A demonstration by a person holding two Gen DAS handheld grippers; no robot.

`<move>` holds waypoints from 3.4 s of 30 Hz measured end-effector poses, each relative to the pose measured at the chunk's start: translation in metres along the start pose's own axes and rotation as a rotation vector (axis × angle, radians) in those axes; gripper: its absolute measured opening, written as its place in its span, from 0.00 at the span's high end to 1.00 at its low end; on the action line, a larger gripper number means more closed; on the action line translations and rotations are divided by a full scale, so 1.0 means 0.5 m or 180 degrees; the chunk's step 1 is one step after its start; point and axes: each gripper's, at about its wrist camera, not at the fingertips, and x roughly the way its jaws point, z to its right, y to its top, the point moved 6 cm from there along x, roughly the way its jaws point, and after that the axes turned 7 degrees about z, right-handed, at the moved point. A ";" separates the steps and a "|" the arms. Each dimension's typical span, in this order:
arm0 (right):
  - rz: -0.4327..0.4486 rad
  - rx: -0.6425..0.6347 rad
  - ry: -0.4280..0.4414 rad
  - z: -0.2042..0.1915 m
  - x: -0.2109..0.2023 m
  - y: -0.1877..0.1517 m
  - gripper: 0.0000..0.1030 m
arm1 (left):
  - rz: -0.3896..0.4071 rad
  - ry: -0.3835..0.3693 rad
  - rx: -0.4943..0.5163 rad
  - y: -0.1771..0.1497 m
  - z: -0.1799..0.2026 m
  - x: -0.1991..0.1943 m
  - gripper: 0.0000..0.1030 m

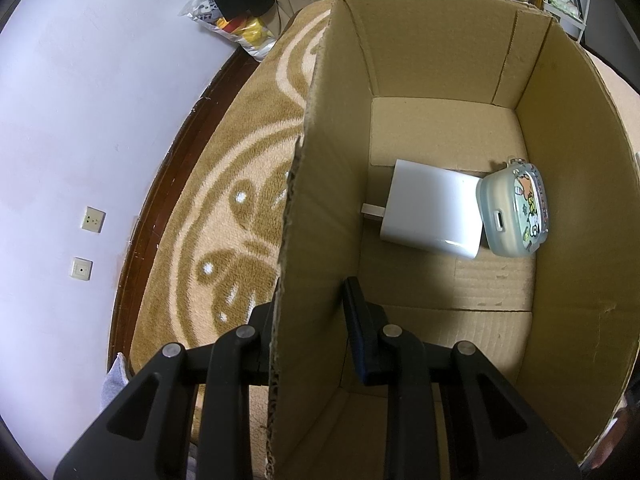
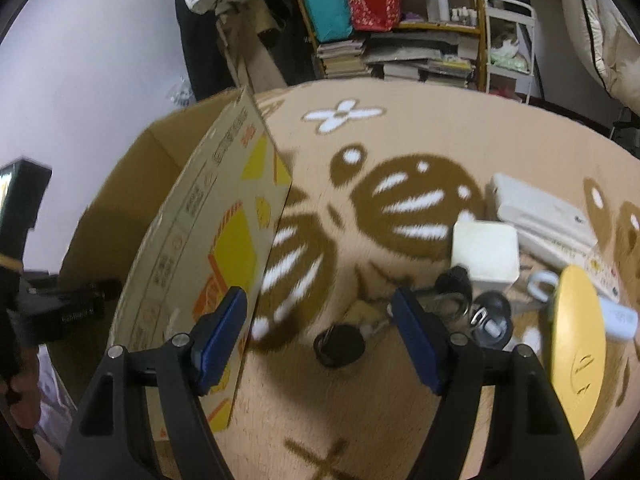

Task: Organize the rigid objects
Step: 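Move the right gripper back over the keys with black fobs, then grasp the black key fob with the right gripper and lift toward the box, then lower the key into the box beside the earbud case and open the right gripper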

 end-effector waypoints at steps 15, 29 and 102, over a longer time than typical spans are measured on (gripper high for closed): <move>-0.0298 0.0119 -0.0088 0.018 0.032 -0.045 0.30 | 0.0002 0.0000 -0.0002 0.000 0.000 0.000 0.75; -0.0357 0.0291 -0.0207 0.043 0.049 -0.059 0.30 | -0.0001 0.0005 0.0006 0.000 0.000 0.000 0.75; 0.1066 -0.0210 0.0234 -0.110 -0.087 0.167 0.68 | -0.0055 0.0009 0.0002 -0.001 0.002 0.006 0.75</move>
